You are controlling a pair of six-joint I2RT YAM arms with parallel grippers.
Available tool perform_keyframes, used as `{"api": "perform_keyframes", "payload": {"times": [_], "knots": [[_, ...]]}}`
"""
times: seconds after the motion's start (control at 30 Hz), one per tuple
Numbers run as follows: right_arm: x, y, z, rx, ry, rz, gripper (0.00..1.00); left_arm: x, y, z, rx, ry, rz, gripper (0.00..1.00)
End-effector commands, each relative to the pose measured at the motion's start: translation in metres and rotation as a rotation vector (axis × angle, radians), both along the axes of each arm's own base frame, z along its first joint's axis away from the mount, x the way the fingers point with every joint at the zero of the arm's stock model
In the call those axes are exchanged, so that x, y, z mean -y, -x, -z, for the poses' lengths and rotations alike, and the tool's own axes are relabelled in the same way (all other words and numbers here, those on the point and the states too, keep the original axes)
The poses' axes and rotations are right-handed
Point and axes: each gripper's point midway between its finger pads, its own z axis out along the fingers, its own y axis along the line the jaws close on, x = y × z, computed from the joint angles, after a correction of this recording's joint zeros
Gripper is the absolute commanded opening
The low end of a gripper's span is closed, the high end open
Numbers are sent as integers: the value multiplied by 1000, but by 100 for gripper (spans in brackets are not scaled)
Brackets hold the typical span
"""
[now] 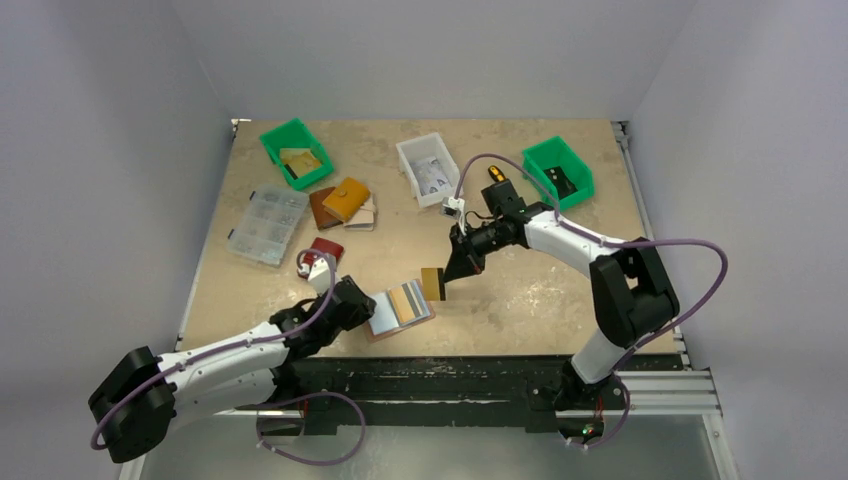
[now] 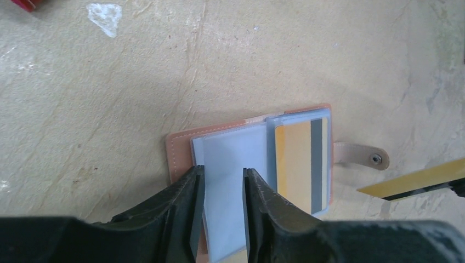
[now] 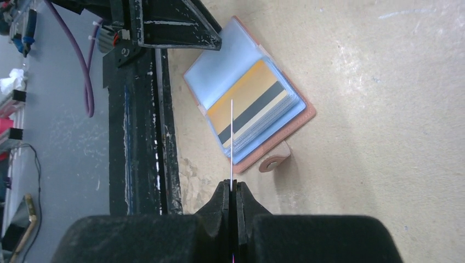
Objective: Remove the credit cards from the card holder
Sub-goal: Place the credit card in the storage box.
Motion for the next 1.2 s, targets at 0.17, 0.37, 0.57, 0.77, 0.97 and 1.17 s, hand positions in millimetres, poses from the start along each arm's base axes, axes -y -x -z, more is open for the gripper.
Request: {"api": "perform_keyframes", "payload": {"times": [0.17,0.37,0.57,0.77,0.97,1.17], "knots": [[5,-2,-49,276,-64,-90,0,-7,11,-34,-27,-79,80,40],[11,4,-65,430,-104,-128,0,8,18,-80,131,101,188,57],[17,13,-77,597,-148,-176,0,39,24,-133,324,572,221,77],[24,24,-83,797,-197,-229,0,54,23,-151,305,893,172,81],[27,30,-83,914,-219,-276,0,85,12,-149,120,995,136,82],[27,31,-82,968,-212,-292,0,127,4,-135,-76,1012,155,76]]}}
